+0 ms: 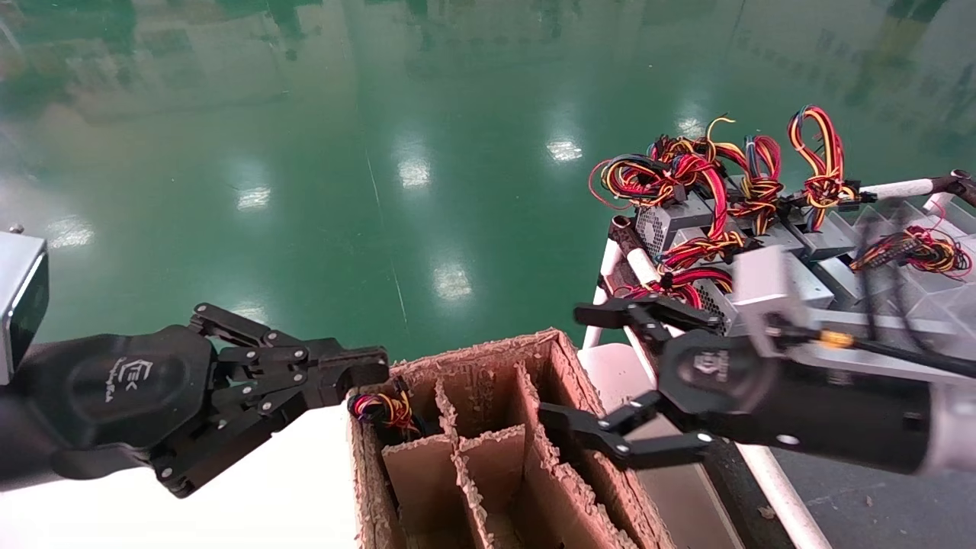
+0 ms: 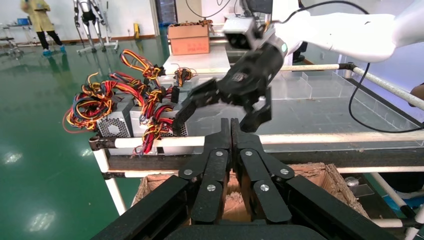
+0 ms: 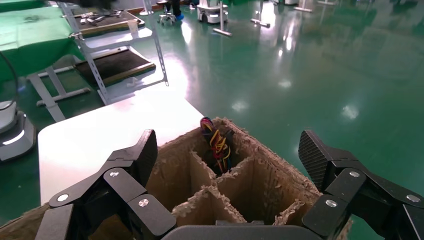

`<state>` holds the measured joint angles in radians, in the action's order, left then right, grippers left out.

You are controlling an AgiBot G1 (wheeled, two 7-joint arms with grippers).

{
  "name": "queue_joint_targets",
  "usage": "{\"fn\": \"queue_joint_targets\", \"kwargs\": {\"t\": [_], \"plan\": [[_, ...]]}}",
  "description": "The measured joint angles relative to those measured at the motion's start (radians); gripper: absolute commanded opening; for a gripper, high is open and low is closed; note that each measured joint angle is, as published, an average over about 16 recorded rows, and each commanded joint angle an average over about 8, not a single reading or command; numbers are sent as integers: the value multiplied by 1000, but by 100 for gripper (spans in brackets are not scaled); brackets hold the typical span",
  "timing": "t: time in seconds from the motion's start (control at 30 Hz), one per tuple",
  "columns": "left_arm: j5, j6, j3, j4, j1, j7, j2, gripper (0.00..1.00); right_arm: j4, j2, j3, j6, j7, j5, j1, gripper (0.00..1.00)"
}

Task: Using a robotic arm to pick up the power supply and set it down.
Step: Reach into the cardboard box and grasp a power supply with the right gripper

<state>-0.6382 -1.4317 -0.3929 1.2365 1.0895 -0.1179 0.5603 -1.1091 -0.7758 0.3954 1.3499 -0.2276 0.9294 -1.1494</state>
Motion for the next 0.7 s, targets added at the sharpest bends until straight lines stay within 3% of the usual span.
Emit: {"fn": "queue_joint_targets", "kwargs": {"t": [0.1,0.17,0.37,0.43,0.7], "plan": [[0,0,0,0,0,0,0,0,48,-53,26,-13,5,32,-22,100],[0,0,0,0,0,0,0,8,83,-89,43,-20,11,51,-36,100],[0,0,0,0,0,0,0,83,189,-197,86,-35,43,97,-72,100],[0,0,0,0,0,0,0,100,222,-230,97,-39,58,110,-81,100],[0,0,0,0,0,0,0,100,334,-336,130,-58,120,148,-106,100]]}}
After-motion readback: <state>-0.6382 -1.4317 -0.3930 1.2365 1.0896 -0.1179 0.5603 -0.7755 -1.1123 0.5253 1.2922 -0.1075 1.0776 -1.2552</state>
